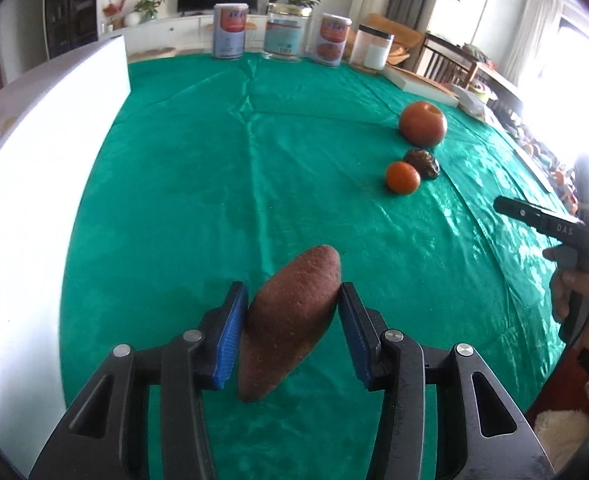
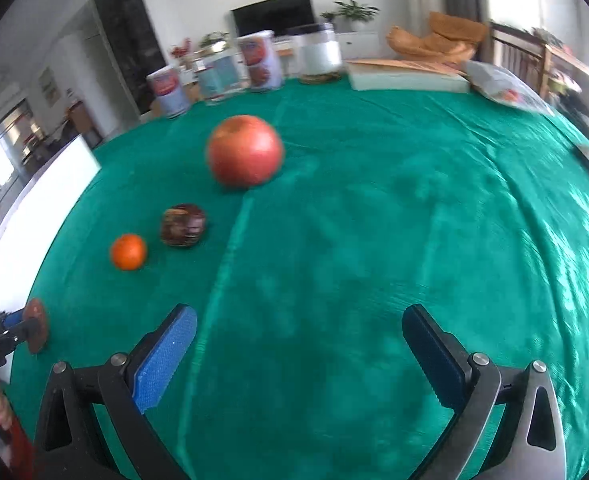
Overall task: Organize fruits
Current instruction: 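Grasp a sweet potato with the left tool while the right tool grasps a mangosteen, then lower the sweet potato and mangosteen into the box and open both tools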
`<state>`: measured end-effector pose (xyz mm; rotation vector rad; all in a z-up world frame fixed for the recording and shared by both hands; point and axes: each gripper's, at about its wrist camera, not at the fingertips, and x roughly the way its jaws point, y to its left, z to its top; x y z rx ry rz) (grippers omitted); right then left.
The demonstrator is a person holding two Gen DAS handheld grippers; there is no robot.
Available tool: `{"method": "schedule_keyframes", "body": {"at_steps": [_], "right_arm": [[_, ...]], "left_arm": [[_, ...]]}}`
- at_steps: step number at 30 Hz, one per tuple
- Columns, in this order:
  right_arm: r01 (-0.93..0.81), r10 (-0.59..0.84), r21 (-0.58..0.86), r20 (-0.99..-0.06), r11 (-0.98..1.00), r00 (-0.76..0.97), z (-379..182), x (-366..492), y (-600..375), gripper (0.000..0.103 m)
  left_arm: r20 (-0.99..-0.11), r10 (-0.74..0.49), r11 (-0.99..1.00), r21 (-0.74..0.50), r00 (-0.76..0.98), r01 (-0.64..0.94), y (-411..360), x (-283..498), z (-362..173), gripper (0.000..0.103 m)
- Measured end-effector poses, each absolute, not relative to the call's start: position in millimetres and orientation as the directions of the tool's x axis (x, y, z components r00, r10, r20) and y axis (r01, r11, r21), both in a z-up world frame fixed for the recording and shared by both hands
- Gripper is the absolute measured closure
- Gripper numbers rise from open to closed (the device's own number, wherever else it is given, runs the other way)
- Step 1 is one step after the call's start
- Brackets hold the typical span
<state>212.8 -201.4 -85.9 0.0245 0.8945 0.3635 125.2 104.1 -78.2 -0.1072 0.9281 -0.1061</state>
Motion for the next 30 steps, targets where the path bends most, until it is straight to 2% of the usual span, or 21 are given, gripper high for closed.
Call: {"method": "schedule_keyframes", "body": {"at_steps": [3, 5, 8, 11, 12, 13, 16, 19, 24, 27, 30], "right_arm": [[-0.385, 0.345, 0.142, -0.773, 0.912, 0.533, -85, 237, -157, 0.024], [-0.397, 0.333, 0.123, -0.787, 0.910, 0.519, -90, 254, -142, 0.026], [-0.420, 0.329, 0.114, -0.810, 0.900, 0.486, -100, 271, -126, 0.036], [-0.447, 0.324, 0.086, -0.810, 0.891, 0.489, -103, 277, -115, 0.037], [-0.452, 0.331, 0.089, -0.806, 0.888, 0.490, -103, 278, -113, 0.045], [-0.453, 0.325, 0.081, -0.807, 0.888, 0.492, -101, 279, -112, 0.059], [-0.433, 0.307, 0.081, -0.819, 0.898, 0.484, -95, 274, -121, 0.059], [-0.394, 0.328, 0.140, -0.824, 0.908, 0.461, -79, 258, -142, 0.059], [-0.427, 0.529, 0.381, -0.791, 0.820, 0.309, -37, 231, -122, 0.059], [-0.520, 0.656, 0.487, -0.727, 0.701, 0.203, -6, 213, -60, 0.059], [-0.613, 0.746, 0.555, -0.660, 0.563, 0.088, 21, 191, 22, 0.059]], "left_arm": [[-0.800, -0.134, 0.990, -0.128, 0.584, 0.052, 106, 127, -79, 0.054], [-0.808, -0.131, 0.991, -0.126, 0.575, 0.050, 108, 128, -81, 0.054], [-0.812, -0.131, 0.991, -0.123, 0.569, 0.054, 107, 128, -84, 0.053], [-0.817, -0.139, 0.990, -0.121, 0.559, 0.069, 106, 129, -88, 0.053], [-0.819, -0.143, 0.990, -0.124, 0.556, 0.072, 106, 130, -89, 0.055], [-0.818, -0.153, 0.988, -0.132, 0.554, 0.079, 105, 131, -90, 0.061], [-0.816, -0.135, 0.991, -0.120, 0.562, 0.063, 106, 129, -88, 0.061], [-0.781, -0.211, 0.970, -0.240, 0.588, 0.030, 118, 115, -71, 0.062], [-0.658, -0.325, 0.909, -0.416, 0.680, 0.031, 147, 79, -1, 0.061], [-0.613, -0.282, 0.885, -0.464, 0.738, -0.047, 193, 62, 35, 0.061], [-0.632, -0.149, 0.883, -0.432, 0.760, -0.186, 254, 52, 53, 0.061]]}}
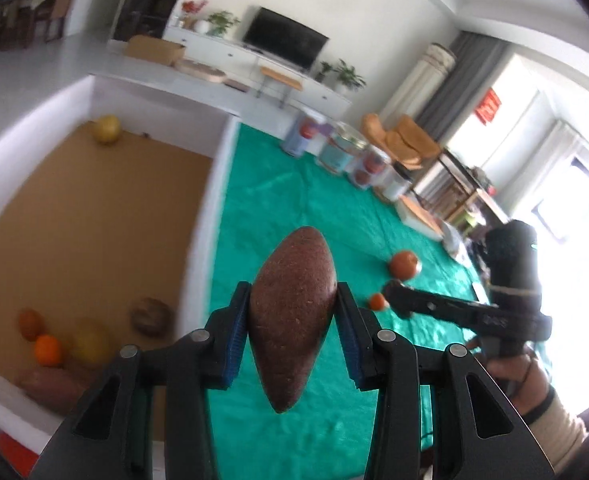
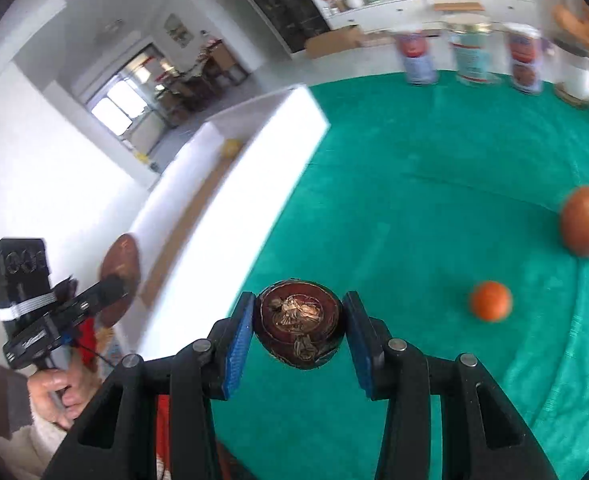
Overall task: Organize fruits
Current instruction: 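Lower the sweet potato and mangosteen into the box and open both tools, then withdraw both tools from the box back over the table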
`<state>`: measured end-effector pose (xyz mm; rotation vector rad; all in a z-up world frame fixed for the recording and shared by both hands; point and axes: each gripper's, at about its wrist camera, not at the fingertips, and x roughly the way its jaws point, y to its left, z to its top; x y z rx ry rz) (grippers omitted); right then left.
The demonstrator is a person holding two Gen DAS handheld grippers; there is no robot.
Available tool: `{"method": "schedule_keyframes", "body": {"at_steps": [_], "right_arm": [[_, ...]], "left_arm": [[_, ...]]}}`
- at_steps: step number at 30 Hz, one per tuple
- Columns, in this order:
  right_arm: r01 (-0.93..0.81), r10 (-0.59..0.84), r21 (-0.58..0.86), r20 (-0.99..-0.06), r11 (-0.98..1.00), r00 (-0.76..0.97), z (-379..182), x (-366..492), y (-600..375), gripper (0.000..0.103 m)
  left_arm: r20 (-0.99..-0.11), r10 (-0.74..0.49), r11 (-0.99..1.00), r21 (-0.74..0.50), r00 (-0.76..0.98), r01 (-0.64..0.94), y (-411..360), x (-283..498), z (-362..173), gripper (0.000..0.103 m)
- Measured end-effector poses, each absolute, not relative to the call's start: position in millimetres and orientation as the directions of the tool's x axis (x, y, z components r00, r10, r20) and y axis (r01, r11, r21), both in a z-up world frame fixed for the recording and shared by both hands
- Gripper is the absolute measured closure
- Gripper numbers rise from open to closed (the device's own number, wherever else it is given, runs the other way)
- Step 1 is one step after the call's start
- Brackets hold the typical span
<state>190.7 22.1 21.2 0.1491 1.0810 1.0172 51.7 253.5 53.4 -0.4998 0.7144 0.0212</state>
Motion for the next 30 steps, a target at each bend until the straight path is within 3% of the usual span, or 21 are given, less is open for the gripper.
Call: {"method": "schedule_keyframes", "body": {"at_steps": [5, 10, 13, 18, 19, 21, 26, 30], "right_arm": [[-0.728, 0.739, 0.514, -0.674, 0.454, -0.014, 34, 155, 155, 0.059], [-0.761, 0.647, 0.417, -0.762, 0.497, 0.005, 9, 145, 225, 0.058], [-0.734, 0.660, 0.426, -0.750, 0.530, 0.042, 8, 154, 229, 0.056], [-0.708, 0.743, 0.429, -0.637, 0.561, 0.203, 47, 167, 156, 0.027], [-0.708, 0.739, 0.408, -0.630, 0.577, 0.239, 50, 168, 136, 0.024], [-0.695, 0.697, 0.336, -0.637, 0.635, 0.329, 47, 170, 90, 0.008], [-0.525, 0.425, 0.103, -0.725, 0.845, 0.542, -14, 172, -41, 0.003], [-0.313, 0.161, -0.049, -0.777, 0.948, 0.609, -68, 173, -154, 0.003]], "left_arm": [[-0.753, 0.054, 0.843, -0.318, 0.655, -0.434, 338, 52, 30, 0.061], [-0.816, 0.080, 0.787, -0.301, 0.573, -0.538, 372, 47, -3, 0.061], [-0.813, 0.127, 0.769, -0.281, 0.568, -0.574, 377, 41, -6, 0.054], [-0.731, 0.188, 0.796, -0.278, 0.656, -0.538, 356, 37, 27, 0.026], [-0.707, 0.192, 0.815, -0.272, 0.681, -0.512, 341, 37, 37, 0.023], [-0.667, 0.170, 0.853, -0.269, 0.726, -0.447, 314, 42, 49, 0.016], [-0.626, -0.033, 0.930, -0.305, 0.779, -0.205, 212, 67, 50, 0.009], [-0.681, -0.157, 0.962, -0.270, 0.716, -0.046, 127, 102, 8, 0.008]]}}
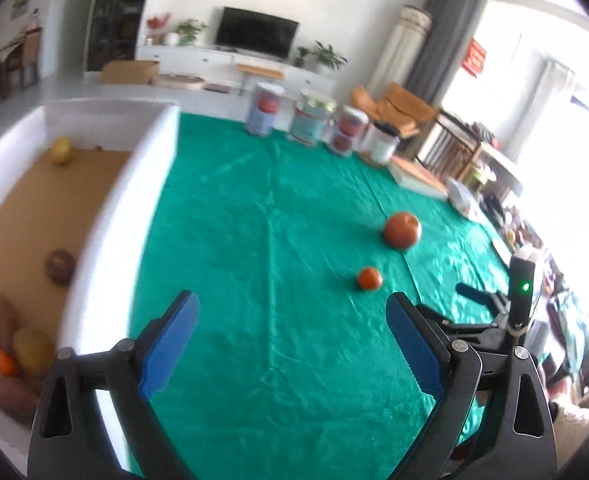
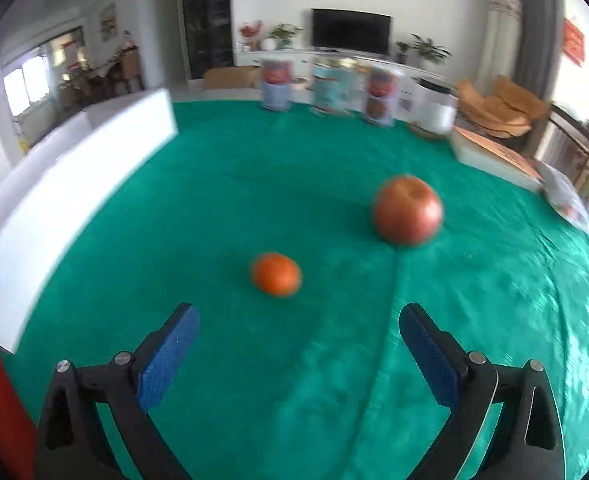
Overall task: Organize fruits
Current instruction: 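Withdraw both tools from the box back over the table, then reach the left tool to a mandarin and close on it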
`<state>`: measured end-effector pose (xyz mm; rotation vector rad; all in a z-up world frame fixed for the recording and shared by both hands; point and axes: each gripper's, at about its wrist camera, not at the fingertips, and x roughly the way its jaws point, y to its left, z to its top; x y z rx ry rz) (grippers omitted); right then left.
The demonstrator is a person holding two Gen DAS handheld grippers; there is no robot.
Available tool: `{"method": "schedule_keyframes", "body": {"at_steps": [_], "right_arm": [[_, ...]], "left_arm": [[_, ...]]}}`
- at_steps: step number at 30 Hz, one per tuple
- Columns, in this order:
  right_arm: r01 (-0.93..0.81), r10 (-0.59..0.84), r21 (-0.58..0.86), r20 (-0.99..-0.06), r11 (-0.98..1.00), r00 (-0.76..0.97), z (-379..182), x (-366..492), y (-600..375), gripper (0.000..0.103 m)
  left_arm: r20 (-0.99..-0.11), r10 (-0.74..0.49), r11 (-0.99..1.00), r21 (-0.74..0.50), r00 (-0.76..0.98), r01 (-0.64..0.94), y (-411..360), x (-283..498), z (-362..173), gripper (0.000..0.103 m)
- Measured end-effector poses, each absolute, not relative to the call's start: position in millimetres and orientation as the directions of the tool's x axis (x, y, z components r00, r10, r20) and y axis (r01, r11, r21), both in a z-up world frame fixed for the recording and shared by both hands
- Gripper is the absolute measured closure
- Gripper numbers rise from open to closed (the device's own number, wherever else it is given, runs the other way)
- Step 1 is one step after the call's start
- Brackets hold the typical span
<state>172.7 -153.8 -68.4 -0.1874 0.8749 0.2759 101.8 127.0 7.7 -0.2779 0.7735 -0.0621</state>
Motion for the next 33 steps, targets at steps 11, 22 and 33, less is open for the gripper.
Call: {"method": "schedule_keyframes", "body": {"at_steps": [11, 22, 33], "right_arm": [[-0.088, 0.002, -0.062, -0.803, 0.994, 0.596, -89, 185, -241, 0.003], [-0.069, 0.045, 0.007, -0.824, 0.998, 0.564, -109, 188, -253, 0.000], [-0.069, 0.045, 0.007, -0.825, 0.998, 0.564, -109, 188, -253, 0.000]], "left_arm": [[-0.784, 0.017, 0.998, -0.023, 0.621, -0.056, 62, 174, -89, 0.010], [-0.809, 0.081, 0.995, 0.033, 0.582, -0.093, 60, 188, -105, 0.001], [-0.810, 0.078, 0.995, 0.031, 0.580, -0.091, 59, 191, -106, 0.001]]}}
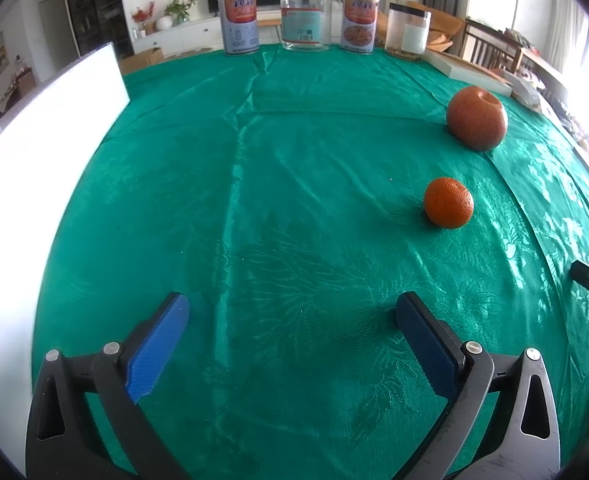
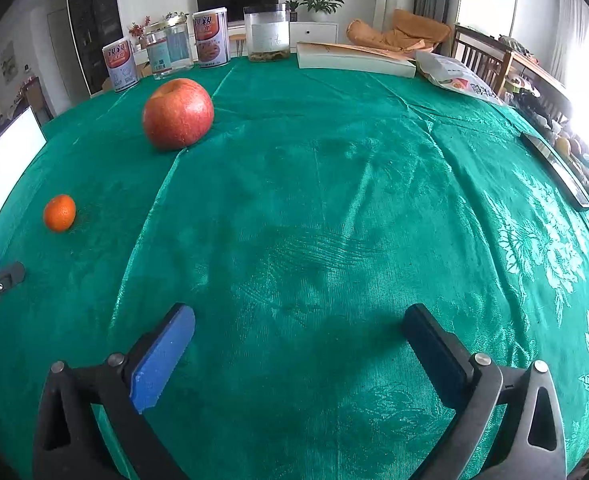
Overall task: Organize fruits
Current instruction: 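Reach the left tool to a mandarin and close on it, then hold the mandarin in the left tool while the right tool grasps the red apple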
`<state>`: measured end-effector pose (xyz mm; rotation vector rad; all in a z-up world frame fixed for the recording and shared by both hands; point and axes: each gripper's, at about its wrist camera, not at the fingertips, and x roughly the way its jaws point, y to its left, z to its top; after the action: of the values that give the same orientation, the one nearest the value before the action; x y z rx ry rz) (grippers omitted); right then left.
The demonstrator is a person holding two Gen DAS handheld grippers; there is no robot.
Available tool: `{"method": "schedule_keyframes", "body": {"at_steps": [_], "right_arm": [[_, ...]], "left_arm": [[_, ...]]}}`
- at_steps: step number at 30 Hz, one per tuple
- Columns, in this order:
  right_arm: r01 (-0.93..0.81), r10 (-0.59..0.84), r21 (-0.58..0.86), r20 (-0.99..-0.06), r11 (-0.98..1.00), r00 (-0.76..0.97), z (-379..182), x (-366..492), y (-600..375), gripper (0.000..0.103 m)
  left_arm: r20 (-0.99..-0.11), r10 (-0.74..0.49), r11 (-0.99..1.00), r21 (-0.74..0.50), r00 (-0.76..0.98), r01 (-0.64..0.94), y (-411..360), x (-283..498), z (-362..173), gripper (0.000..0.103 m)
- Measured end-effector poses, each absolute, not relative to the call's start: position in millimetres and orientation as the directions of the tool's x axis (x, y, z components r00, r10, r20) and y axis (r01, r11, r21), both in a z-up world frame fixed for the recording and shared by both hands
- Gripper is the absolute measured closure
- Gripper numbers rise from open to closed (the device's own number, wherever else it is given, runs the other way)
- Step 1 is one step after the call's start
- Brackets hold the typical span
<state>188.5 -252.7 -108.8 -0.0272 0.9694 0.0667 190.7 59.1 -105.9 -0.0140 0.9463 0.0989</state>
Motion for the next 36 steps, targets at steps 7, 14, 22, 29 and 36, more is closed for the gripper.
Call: {"method": "schedule_keyframes", "body": {"at_steps": [7, 14, 22, 29, 36], "right_arm": [[-0.069, 0.044, 0.007, -0.825, 0.998, 0.564, -109, 189, -253, 0.000], [-0.068, 0.044, 0.007, -0.825, 0.998, 0.564, -109, 189, -253, 0.000], [-0.068, 0.044, 0.006, -0.825, 0.998, 0.563, -109, 189, -253, 0.000], [-0.068, 0.043, 0.006, -0.825, 0.998, 0.563, -109, 189, -252, 0.000], [-0.068, 0.043, 0.005, -0.825, 0.998, 0.563, -109, 189, -252, 0.000]], "left_arm": [[-0.808, 0.032, 0.999, 0.020, 0.589, -0.026, 51, 186, -105, 0.002], [-0.772, -0.162, 0.982, -0.066, 0.615, 0.175, -4, 203, -83, 0.003], [-0.807, -0.101, 0.993, -0.044, 0.582, 0.112, -18, 246, -95, 0.044], [-0.766, -0.065, 0.997, -0.030, 0.640, 0.067, 13, 219, -75, 0.071], [-0.794, 0.021, 0.998, -0.017, 0.607, -0.056, 85, 203, -88, 0.070]]}}
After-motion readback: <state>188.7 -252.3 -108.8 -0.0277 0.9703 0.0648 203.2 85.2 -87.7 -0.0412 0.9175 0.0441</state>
